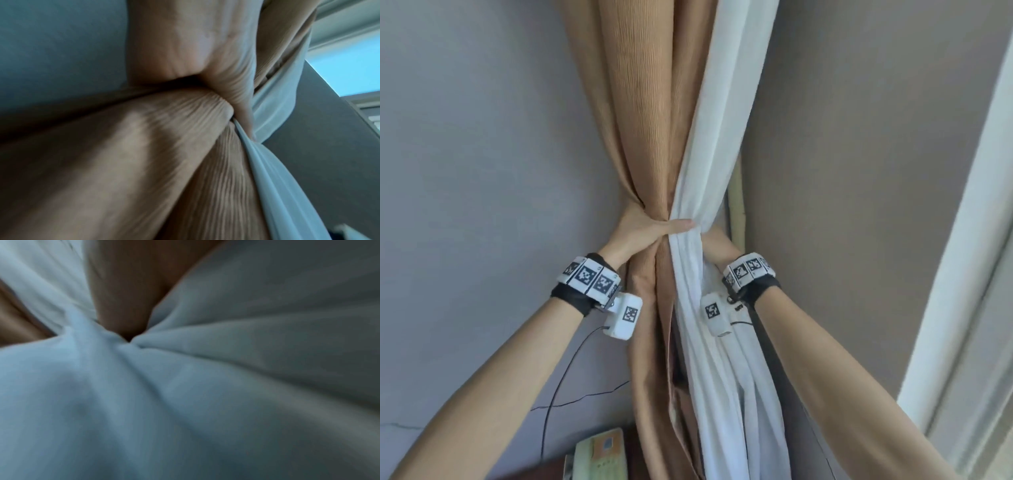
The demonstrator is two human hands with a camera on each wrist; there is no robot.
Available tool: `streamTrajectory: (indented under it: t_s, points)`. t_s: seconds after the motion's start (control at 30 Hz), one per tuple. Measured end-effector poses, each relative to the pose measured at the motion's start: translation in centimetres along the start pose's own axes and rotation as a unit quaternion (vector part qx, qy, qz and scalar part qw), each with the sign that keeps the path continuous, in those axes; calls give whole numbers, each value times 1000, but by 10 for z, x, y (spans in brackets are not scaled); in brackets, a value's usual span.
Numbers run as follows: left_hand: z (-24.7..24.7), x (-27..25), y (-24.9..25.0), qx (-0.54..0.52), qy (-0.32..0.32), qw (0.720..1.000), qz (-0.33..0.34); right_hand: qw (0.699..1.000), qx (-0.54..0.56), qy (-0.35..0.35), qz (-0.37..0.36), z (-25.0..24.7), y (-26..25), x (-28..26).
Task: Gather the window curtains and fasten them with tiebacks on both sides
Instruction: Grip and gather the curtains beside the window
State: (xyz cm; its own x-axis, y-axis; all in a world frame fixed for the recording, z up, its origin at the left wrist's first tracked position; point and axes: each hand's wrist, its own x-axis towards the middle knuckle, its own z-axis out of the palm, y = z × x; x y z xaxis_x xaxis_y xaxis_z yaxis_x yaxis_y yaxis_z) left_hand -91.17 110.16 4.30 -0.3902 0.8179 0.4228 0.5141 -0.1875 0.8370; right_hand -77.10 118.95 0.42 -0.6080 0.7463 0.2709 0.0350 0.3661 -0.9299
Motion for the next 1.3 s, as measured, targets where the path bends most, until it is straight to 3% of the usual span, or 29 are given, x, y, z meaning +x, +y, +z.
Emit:
streamTrajectory:
  t_s: [0.2,0.33,0.47,0.6,0.7,0.8,1.03,1.17,1.3]
  points:
    - [42,7,5,-21,-7,1000,10,993,83,-3,-80,-28,-1,-52]
    - [83,17,17,-50,-3,999,-12,991,133,11,-3,-68,13,-97]
    - [119,27,19,-71,14,997,-22,999,-16,27,-17,-82,53,-141]
    - [150,44,14,-48,59,997,-10,976,-208,61,-3,-75,111,-168]
    - [162,52,19,-7,90,996,17,971,-224,74,48,-67,125,-175]
    - [163,60,24,24,121,991,46,969,-230,79,47,-61,129,-181]
    - [136,91,6,57,206,977,15,956,-252,140,51,-74,137,-214]
    - [146,89,-13,62,174,983,-3,945,-256,190,79,-83,132,-229]
    - [182,150,-86,98,146,984,-2,939,-273,192,89,-92,115,-248]
